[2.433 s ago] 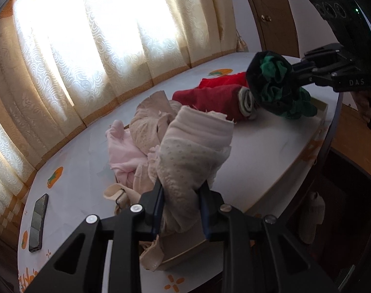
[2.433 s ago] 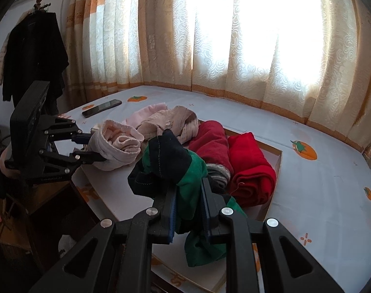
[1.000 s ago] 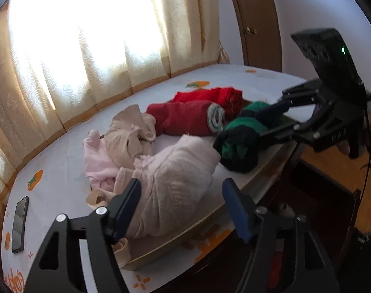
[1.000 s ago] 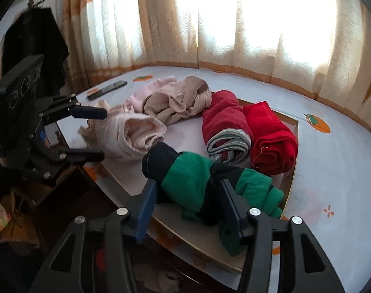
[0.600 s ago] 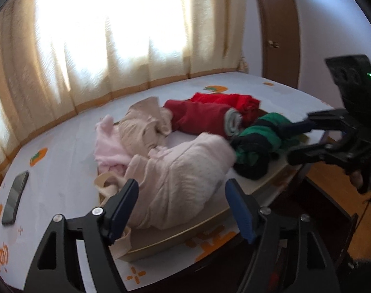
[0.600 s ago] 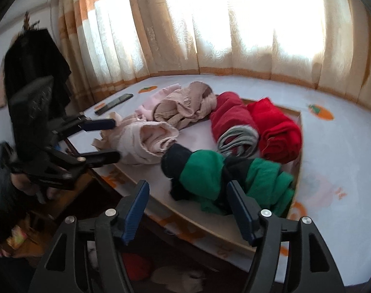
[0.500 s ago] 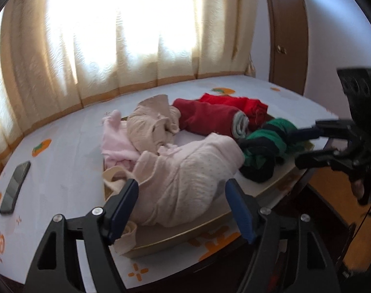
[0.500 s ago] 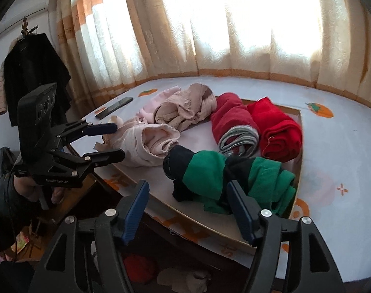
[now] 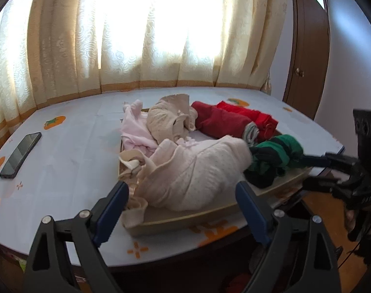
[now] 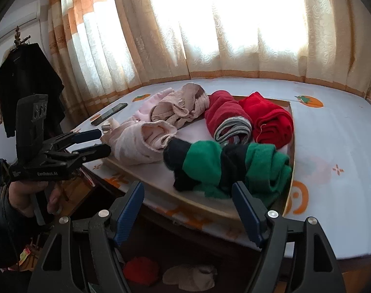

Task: Take underwear out of drawer
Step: 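Withdraw both tools from the tray back toward the open drawer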

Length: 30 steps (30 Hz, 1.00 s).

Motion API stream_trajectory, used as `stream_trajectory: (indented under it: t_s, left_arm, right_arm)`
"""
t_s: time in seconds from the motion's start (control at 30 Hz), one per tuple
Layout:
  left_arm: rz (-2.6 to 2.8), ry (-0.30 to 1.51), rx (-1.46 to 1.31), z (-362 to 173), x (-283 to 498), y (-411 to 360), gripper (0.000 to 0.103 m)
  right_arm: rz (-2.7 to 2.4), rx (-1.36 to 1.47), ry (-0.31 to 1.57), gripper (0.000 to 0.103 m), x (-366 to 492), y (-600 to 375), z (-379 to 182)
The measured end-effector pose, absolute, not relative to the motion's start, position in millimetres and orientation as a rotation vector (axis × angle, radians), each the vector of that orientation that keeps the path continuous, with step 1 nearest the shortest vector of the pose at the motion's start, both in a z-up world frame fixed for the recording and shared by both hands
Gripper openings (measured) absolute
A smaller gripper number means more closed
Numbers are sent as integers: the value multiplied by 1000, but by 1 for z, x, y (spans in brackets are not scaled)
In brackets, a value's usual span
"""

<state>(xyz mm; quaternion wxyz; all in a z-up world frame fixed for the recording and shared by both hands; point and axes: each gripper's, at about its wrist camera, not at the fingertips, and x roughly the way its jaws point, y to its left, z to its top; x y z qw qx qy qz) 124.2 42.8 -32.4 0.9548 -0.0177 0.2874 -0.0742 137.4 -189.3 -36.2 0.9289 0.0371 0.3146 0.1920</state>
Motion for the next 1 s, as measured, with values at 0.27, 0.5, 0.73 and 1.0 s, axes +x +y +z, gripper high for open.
stream_trajectory:
  t_s: [0.27, 0.5, 0.73, 1.0]
  left_arm:
    - [-146, 534, -54, -24, 102, 35, 99]
    - [-139, 523, -56, -24, 88, 29, 100]
    - [-134, 520, -77, -28, 76, 29, 100]
    - [-131, 516, -79, -31, 63, 26, 100]
  right_arm:
    - [394, 46, 609, 77, 114, -177, -39]
    - [382, 41, 571, 77, 100, -175, -33]
    - [376, 25, 537, 78, 83, -169, -27]
    - [382, 36, 520, 78, 70, -165, -26]
